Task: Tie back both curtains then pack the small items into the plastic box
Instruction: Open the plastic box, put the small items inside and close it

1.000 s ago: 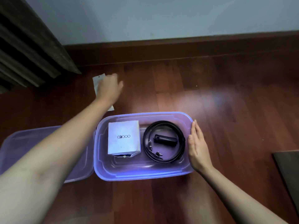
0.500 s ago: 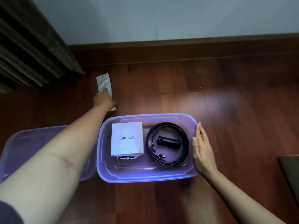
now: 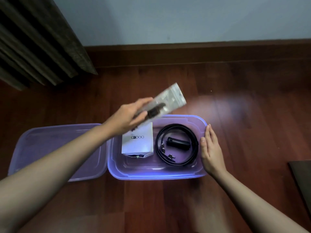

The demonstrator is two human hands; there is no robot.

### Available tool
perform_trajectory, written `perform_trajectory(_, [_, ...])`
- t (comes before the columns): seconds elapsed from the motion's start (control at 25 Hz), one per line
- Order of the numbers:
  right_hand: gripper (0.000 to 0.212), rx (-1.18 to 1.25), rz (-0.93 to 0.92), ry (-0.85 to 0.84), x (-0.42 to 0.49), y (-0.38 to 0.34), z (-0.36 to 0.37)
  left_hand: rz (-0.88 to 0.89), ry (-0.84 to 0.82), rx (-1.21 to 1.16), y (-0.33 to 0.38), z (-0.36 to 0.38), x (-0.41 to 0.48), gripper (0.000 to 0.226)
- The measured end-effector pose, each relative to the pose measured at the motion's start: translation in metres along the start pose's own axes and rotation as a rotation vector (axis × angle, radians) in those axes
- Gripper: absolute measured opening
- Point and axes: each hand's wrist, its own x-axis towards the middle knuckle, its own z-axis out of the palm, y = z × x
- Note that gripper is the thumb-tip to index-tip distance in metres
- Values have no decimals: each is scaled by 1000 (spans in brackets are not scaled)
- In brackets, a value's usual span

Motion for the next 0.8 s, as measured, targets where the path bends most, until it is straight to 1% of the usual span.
perform_trajectory(0.04, [81, 2, 1, -1, 0, 0, 0, 114, -58, 32, 3, 5, -14, 55])
perform_trajectory(0.08, [81, 3, 0, -1, 0, 0, -1, 187, -106, 57, 5, 13, -29, 54])
perform_trajectory(0.12, [81, 3, -2, -3, -1, 0, -1, 195, -141, 69, 10, 22, -44, 49])
perform_trajectory(0.16, [81, 2, -1, -4, -1, 0, -1, 144, -160, 54, 15, 33, -57, 44])
perform_trajectory(0.2, [82, -1, 0, -5, -1, 0, -1, 58, -150, 26, 23, 45, -68, 44])
perform_trajectory(0.24, [82, -5, 1, -4, -1, 0, 0, -25, -120, -9, 32, 55, -76, 45])
perform_trajectory(0.32, [83, -6, 5, -1, -1, 0, 0, -113, -64, -25, 51, 72, -78, 47])
perform_trajectory(0.36, [83, -4, 8, -1, -1, 0, -1, -128, -59, 23, 58, 78, -75, 50])
perform_trajectory(0.44, [83, -4, 7, 2, -1, -1, 0, -143, -71, 233, 70, 86, -61, 56])
perform_trajectory(0.48, [83, -4, 5, 3, -1, -1, 0, -182, -117, 321, 74, 87, -53, 58])
perform_trajectory(0.56, [84, -4, 1, 3, -2, 0, 0, -271, -232, 423, 76, 91, -46, 55])
perform_trajectory(0.64, [84, -4, -6, 3, -1, 0, 1, -313, -269, 478, 78, 91, -43, 58])
perform_trajectory(0.72, [84, 1, -5, 3, -1, 0, 1, -283, -287, 580, 76, 94, -47, 62])
perform_trajectory(0.8, [84, 4, -5, 4, -1, 1, 1, -250, -257, 687, 75, 97, -51, 61])
